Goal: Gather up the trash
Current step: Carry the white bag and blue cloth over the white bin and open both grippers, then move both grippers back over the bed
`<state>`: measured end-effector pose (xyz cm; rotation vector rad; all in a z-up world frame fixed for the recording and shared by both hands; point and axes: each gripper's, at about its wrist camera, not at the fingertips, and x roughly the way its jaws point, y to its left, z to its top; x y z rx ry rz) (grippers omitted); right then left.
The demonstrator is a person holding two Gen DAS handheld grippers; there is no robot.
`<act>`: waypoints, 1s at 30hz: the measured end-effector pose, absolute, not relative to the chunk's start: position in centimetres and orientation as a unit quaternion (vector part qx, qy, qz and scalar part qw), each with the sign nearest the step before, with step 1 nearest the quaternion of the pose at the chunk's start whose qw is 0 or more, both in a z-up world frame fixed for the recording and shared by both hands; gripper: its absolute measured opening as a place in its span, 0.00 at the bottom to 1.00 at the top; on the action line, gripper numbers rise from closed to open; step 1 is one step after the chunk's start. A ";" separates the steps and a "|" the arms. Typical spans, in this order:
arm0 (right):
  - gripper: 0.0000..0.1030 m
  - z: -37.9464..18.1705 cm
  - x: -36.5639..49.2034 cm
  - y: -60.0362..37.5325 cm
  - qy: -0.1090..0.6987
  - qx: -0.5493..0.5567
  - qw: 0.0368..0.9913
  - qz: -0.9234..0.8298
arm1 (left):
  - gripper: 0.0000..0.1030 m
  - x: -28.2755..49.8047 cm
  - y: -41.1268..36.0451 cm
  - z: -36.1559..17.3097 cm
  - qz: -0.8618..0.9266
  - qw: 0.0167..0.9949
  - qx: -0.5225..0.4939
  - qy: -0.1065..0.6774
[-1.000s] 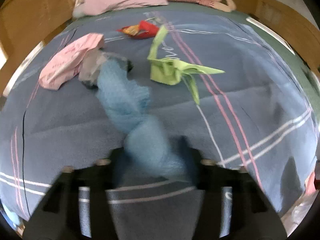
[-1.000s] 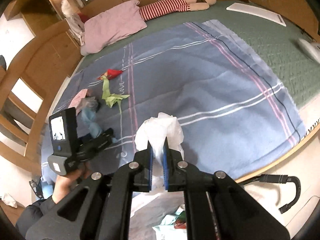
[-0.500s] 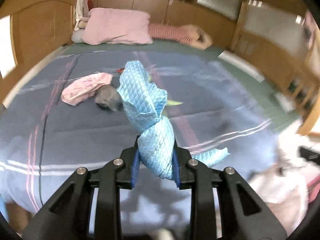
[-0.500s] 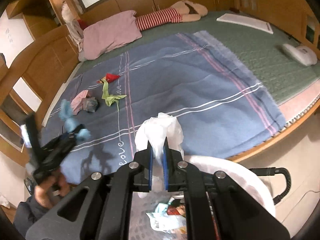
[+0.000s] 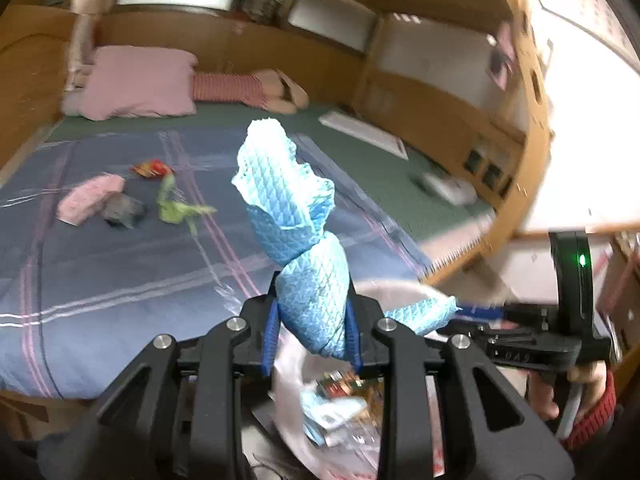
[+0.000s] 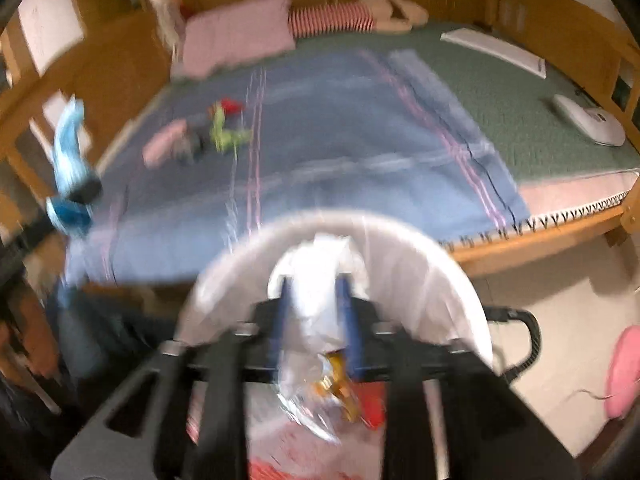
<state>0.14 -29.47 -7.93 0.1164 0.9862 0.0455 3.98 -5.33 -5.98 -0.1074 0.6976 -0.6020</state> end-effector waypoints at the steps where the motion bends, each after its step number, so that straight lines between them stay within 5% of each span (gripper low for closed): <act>1: 0.62 -7.5 -0.5 -30.9 0.452 0.065 0.890 -0.007 | 0.28 3.8 -6.1 -6.4 -0.306 0.885 -0.046 0.347; 5: 0.64 -5.2 -1.5 -35.6 0.392 0.168 0.902 -0.072 | 0.41 2.4 -10.9 -9.3 -0.366 0.840 0.014 0.400; 7: 0.64 -4.3 -2.3 -37.9 0.363 0.224 0.900 -0.087 | 0.89 1.5 -13.0 -10.7 -0.381 0.823 0.047 0.418; 8: 0.64 -3.8 -2.6 -39.0 0.350 0.244 0.899 -0.096 | 0.91 1.2 -13.4 -10.9 -0.378 0.826 0.057 0.413; 19: 0.68 -4.8 1.1 -39.5 0.380 0.223 0.894 -0.078 | 0.94 7.6 -4.1 -10.2 -0.166 0.903 -0.012 0.395; 30: 0.68 -5.1 10.8 -28.9 0.439 0.162 0.882 0.062 | 0.94 17.9 9.1 -10.2 0.077 0.894 -0.089 0.432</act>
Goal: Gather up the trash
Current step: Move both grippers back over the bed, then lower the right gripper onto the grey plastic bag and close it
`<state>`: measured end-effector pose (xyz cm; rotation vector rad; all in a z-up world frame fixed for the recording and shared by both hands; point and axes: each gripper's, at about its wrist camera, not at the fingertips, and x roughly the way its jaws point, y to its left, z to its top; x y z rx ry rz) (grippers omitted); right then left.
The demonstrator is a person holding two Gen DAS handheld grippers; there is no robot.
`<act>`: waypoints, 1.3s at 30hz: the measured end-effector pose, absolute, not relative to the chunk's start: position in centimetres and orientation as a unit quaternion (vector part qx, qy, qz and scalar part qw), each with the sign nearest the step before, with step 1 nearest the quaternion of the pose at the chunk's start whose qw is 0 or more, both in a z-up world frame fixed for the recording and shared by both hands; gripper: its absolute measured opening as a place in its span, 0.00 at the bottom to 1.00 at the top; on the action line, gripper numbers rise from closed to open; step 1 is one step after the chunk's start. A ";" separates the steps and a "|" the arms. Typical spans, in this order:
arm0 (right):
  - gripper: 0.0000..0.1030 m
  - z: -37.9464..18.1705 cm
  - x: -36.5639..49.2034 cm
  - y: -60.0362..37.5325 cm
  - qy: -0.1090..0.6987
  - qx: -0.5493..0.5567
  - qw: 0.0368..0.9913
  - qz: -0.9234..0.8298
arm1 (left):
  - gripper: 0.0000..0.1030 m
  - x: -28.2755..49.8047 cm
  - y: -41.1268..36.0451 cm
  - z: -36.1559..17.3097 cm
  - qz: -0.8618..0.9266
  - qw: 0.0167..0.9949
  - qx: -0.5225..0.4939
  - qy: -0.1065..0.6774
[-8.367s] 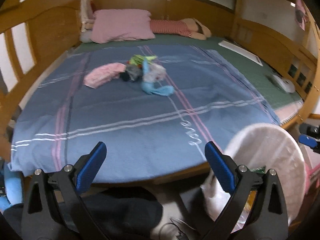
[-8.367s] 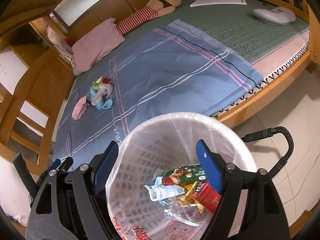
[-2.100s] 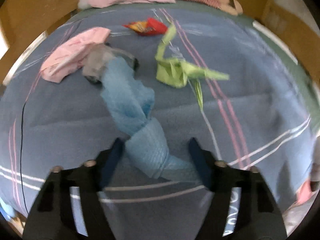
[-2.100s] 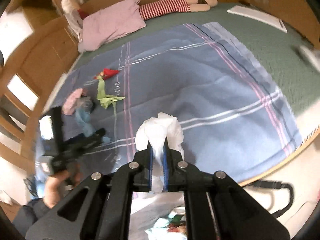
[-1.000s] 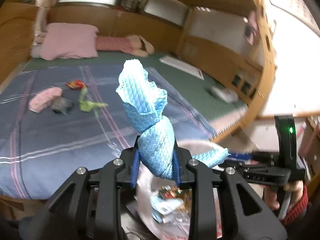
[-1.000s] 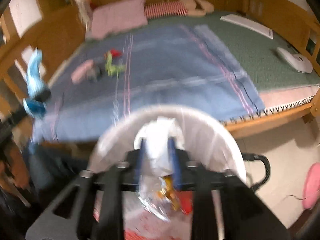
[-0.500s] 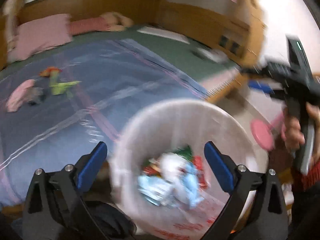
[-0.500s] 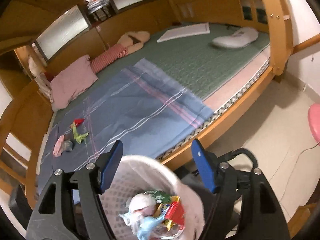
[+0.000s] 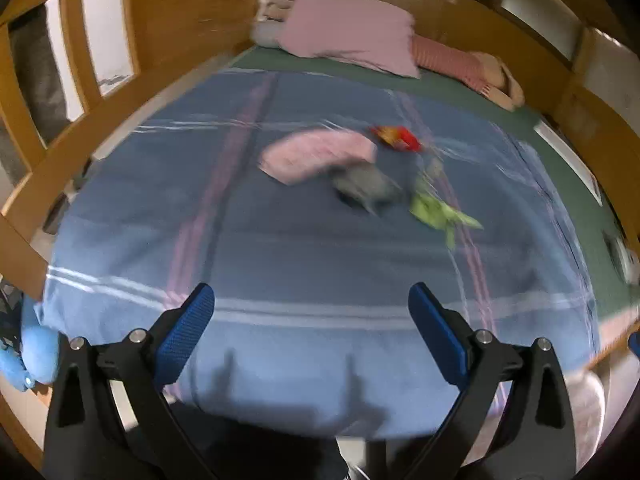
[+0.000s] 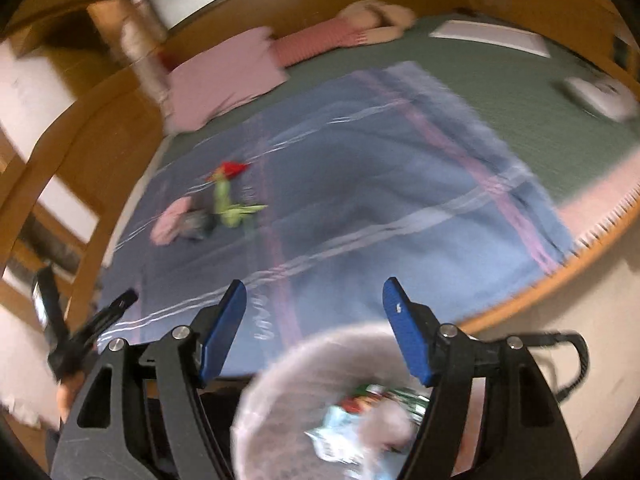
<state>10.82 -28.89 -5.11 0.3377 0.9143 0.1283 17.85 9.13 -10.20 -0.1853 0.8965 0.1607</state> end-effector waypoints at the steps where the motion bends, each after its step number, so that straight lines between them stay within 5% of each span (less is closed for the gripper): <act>1: 0.68 -5.0 12.0 -27.3 0.440 0.153 0.881 0.080 | 0.95 18.6 10.3 -9.9 0.084 0.895 -0.090 0.428; 11: 0.68 -7.3 22.3 -13.7 0.459 0.099 0.865 0.178 | 0.95 23.2 19.9 -12.3 0.141 0.868 -0.134 0.457; 23: 0.66 -16.7 40.6 -1.8 0.524 0.135 0.830 0.132 | 0.95 21.9 25.2 -11.5 0.200 0.846 -0.216 0.445; 25: 0.30 -17.1 41.0 -0.5 0.528 0.110 0.830 0.143 | 0.95 21.7 26.0 -11.4 0.208 0.844 -0.225 0.441; 30: 0.15 -15.3 38.9 1.0 0.529 0.129 0.804 0.239 | 0.95 20.8 27.4 -11.2 0.224 0.837 -0.250 0.432; 36: 0.17 -15.0 35.0 5.5 0.596 0.024 0.710 0.374 | 0.95 19.6 29.0 -11.7 0.228 0.827 -0.282 0.430; 39: 0.37 -14.4 34.7 5.7 0.570 -0.008 0.740 0.357 | 0.95 20.0 28.8 -12.6 0.216 0.819 -0.286 0.448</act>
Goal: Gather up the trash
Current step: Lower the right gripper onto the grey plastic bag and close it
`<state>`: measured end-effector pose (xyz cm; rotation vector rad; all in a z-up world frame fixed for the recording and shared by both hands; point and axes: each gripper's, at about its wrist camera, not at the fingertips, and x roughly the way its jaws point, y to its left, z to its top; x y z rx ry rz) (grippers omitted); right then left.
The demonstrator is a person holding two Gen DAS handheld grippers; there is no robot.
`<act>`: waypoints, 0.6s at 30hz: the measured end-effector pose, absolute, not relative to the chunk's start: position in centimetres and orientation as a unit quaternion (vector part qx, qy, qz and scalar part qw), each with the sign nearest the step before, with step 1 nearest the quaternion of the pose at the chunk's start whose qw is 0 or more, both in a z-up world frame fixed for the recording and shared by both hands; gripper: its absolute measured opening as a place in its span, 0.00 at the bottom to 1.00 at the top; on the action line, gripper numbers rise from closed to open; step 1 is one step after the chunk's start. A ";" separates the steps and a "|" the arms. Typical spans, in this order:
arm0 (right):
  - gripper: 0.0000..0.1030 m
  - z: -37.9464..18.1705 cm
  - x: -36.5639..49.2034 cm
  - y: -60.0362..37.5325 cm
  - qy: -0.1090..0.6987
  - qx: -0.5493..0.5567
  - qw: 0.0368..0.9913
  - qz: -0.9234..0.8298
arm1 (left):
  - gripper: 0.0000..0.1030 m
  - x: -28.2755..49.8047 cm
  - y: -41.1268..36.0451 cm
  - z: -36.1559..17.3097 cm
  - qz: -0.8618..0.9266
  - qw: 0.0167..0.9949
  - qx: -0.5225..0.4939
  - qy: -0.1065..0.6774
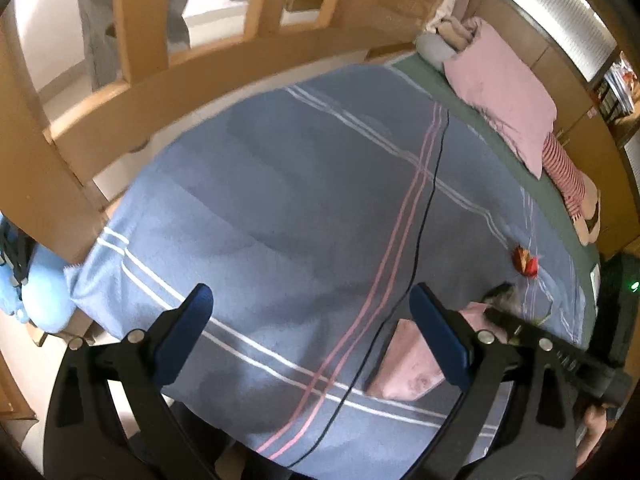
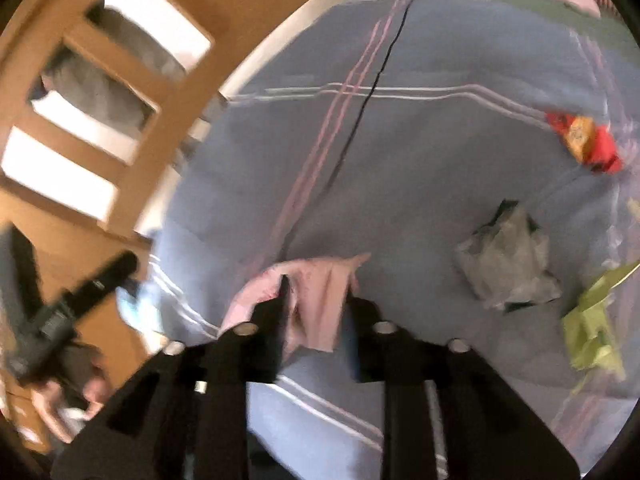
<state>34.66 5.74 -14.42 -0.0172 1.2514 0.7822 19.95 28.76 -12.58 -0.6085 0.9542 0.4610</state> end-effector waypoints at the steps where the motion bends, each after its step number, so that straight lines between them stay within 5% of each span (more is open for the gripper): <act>1: 0.50 -13.8 35.2 4.9 0.545 0.016 0.766 0.341 | 0.95 20.1 28.5 -12.8 0.210 0.818 -0.284 0.454; 3: 0.58 -13.3 36.3 3.3 0.518 0.049 0.801 0.296 | 0.95 20.6 27.7 -13.1 0.196 0.820 -0.266 0.468; 8: 0.59 -16.5 39.3 1.8 0.541 0.009 0.828 0.147 | 0.95 22.1 25.4 -14.0 0.156 0.820 -0.224 0.503; 13: 0.47 -18.7 39.7 -1.0 0.563 0.072 0.807 0.166 | 0.95 22.4 24.5 -14.1 0.152 0.822 -0.208 0.508; 18: 0.46 -17.9 37.1 -0.8 0.570 0.021 0.797 0.198 | 0.95 22.7 24.6 -14.5 0.143 0.817 -0.216 0.514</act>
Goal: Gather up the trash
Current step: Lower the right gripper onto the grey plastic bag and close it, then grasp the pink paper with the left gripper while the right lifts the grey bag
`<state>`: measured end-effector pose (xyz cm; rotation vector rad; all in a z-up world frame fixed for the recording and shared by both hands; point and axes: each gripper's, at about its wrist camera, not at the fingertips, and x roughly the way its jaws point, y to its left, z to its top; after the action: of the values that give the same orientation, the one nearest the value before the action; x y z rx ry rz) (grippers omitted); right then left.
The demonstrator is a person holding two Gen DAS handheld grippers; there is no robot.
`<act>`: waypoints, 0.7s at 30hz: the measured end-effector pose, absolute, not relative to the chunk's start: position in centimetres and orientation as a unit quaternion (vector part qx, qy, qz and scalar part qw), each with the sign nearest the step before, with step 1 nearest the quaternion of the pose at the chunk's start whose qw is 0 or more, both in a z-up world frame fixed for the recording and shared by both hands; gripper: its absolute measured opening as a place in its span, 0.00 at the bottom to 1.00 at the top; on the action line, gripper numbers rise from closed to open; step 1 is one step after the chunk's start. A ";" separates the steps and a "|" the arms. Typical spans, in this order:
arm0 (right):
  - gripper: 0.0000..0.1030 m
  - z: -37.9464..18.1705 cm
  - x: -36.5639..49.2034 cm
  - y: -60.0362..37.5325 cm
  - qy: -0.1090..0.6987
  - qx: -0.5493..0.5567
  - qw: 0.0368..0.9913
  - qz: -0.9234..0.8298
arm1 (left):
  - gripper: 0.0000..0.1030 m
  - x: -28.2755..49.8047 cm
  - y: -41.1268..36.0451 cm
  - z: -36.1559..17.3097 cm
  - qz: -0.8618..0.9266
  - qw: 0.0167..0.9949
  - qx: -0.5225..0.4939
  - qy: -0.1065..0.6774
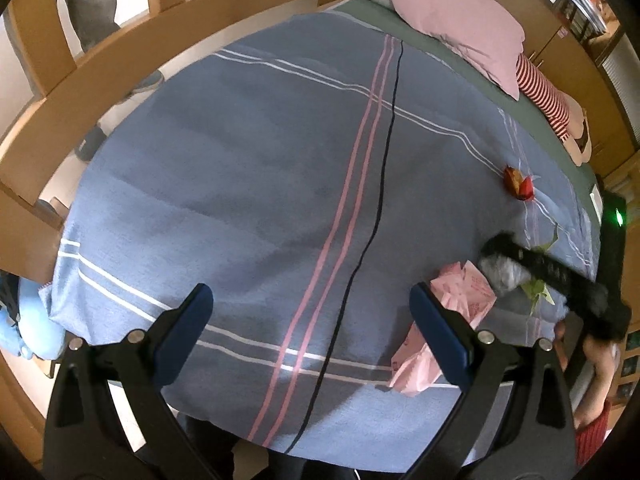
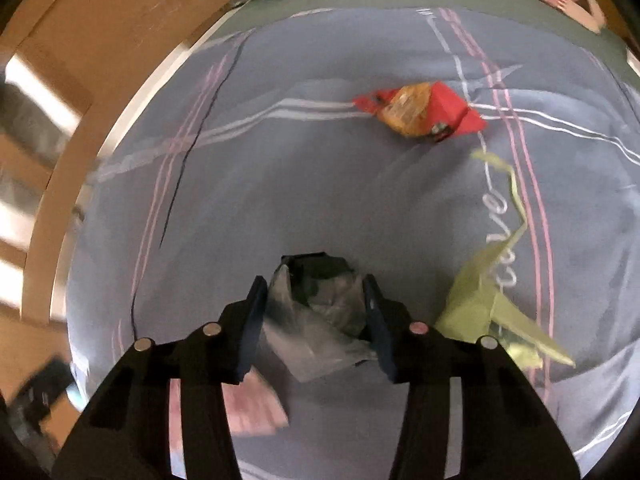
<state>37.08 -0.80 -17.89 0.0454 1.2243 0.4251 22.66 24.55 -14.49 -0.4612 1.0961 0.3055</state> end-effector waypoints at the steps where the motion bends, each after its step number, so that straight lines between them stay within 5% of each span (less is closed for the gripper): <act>1: 0.46 -17.6 36.3 -1.0 0.565 0.005 0.799 0.203 | 0.95 22.7 24.6 -14.5 0.144 0.817 -0.216 0.514; 8: 0.44 -14.9 29.2 -2.6 0.449 -0.128 0.870 0.160 | 0.95 23.1 23.9 -14.6 0.120 0.821 -0.212 0.517; 12: 0.47 -15.8 28.9 -2.8 0.468 -0.192 0.842 0.189 | 0.95 24.0 22.0 -15.5 0.048 0.812 -0.217 0.540; 16: 0.61 -14.4 27.8 -5.0 0.482 -0.131 0.831 0.246 | 0.95 24.8 20.2 -16.1 0.020 0.809 -0.197 0.554; 21: 0.63 -13.8 29.3 -7.8 0.504 0.013 0.836 0.217 | 0.95 25.7 18.6 -16.7 -0.004 0.807 -0.190 0.560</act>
<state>29.28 -7.81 -13.79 0.0266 1.0668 0.4597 25.72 18.63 -16.72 -0.4060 1.1981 -0.0082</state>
